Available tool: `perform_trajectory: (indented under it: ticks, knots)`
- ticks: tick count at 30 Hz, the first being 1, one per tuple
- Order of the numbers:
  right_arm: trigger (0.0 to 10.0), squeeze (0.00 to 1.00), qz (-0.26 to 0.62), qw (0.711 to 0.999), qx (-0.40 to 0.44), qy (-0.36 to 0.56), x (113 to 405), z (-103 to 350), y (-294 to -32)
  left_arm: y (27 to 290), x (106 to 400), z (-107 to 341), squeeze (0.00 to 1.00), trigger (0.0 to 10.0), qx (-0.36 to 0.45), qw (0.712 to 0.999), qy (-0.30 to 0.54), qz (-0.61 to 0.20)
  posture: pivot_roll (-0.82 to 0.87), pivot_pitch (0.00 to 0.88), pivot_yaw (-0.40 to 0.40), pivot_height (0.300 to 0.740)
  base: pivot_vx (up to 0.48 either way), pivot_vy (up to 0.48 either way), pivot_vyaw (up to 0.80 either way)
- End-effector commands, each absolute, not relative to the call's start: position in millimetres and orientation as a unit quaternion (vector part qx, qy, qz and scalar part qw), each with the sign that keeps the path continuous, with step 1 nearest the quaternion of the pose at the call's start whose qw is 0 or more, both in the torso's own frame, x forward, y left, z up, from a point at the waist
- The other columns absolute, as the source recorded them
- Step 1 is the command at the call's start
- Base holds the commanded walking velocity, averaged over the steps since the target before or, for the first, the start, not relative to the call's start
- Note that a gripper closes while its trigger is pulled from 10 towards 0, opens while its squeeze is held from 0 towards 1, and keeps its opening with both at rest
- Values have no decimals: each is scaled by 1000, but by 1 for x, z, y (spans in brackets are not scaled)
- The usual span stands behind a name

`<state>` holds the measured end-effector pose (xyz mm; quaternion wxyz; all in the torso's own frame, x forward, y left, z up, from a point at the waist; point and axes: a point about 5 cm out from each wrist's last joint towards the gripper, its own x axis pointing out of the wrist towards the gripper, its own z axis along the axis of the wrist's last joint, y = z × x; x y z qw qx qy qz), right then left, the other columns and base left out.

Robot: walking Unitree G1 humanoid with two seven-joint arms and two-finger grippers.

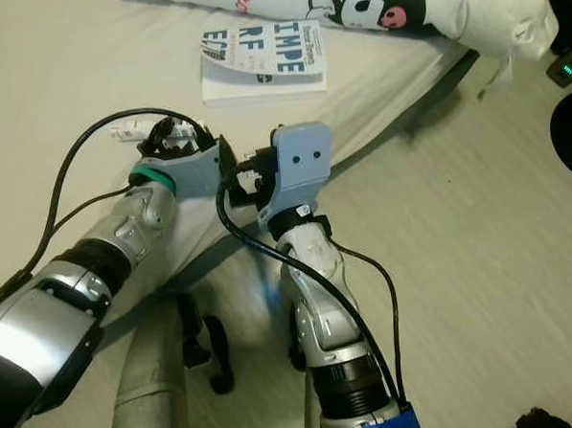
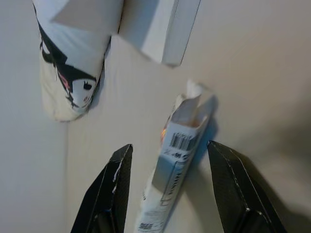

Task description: Clean up the room

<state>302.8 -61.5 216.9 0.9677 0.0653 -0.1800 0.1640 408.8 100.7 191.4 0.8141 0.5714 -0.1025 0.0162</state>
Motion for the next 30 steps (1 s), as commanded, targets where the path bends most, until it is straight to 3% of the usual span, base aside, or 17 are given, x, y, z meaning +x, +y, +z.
perform_trajectory:
  ticks: [1,8,9,10,11,12,13,23,30]
  knots:
    - [10000,0,163,970,72,-167,298,212,-60,108,407,180,0,10000,583,809,-72,19,-218,585,131,635,0,0,0]
    - [10000,0,162,970,73,-166,297,214,-60,111,408,180,0,10000,596,800,-67,20,-221,594,134,635,0,0,0]
    - [10000,0,161,970,74,-166,297,215,-60,115,408,179,0,9686,603,795,-63,21,-221,594,134,635,0,0,0]
    - [10000,0,160,970,75,-165,296,216,-60,118,408,178,0,8549,610,790,-60,21,-222,600,133,635,0,0,0]
    - [10000,0,160,970,75,-165,296,216,-60,118,408,178,0,8549,610,790,-60,21,-222,600,133,635,0,0,0]
    - [10000,0,160,970,75,-165,296,217,-60,120,408,177,0,6941,614,787,-59,21,-221,602,134,635,0,0,0]
    - [10000,0,160,971,75,-164,296,217,-60,121,408,176,0,0,616,785,-57,18,-219,602,134,635,0,0,0]
    - [10000,0,160,971,78,-161,296,218,-59,124,405,168,0,0,615,787,-44,8,-217,601,131,635,0,0,0]
    - [10000,0,161,971,75,-159,298,216,-61,125,406,170,0,0,588,807,-44,17,-200,563,130,635,0,0,0]
